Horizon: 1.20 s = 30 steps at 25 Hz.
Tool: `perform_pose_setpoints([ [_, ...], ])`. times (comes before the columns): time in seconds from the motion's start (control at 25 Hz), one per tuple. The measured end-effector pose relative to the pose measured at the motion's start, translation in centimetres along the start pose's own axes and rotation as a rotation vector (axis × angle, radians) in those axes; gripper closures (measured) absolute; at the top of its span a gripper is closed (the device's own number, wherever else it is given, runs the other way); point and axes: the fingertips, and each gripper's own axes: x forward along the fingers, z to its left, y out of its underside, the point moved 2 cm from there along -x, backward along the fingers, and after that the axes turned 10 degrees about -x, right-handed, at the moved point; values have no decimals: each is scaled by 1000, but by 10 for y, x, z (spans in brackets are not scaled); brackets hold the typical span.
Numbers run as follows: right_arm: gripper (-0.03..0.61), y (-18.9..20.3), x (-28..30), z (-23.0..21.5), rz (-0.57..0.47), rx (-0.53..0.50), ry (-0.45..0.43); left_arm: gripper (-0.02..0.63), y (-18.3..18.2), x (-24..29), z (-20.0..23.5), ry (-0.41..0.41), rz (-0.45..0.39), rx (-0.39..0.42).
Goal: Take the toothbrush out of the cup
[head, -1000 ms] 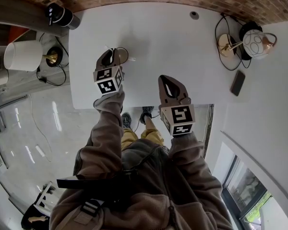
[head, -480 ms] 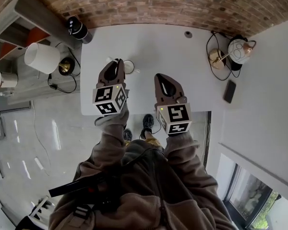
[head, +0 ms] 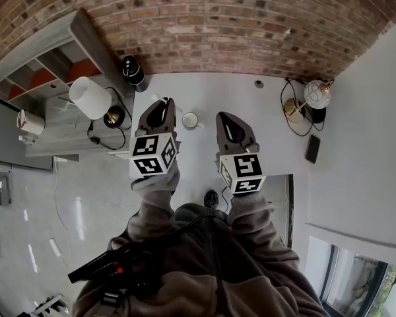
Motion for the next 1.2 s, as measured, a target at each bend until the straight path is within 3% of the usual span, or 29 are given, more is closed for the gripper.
perform_pose_setpoints([
  [0.24,577,-33,-8,8,-50,-32,15,568,-38,-25,-4,14,-55,44],
  [0.6,577,-70,-15,10,-135,-32,42,568,-66,-44,-19,46,-106,93],
  [1.2,578,-84,-18,9,-158,-65,40,568,-88,-54,-19,27,-156,112],
])
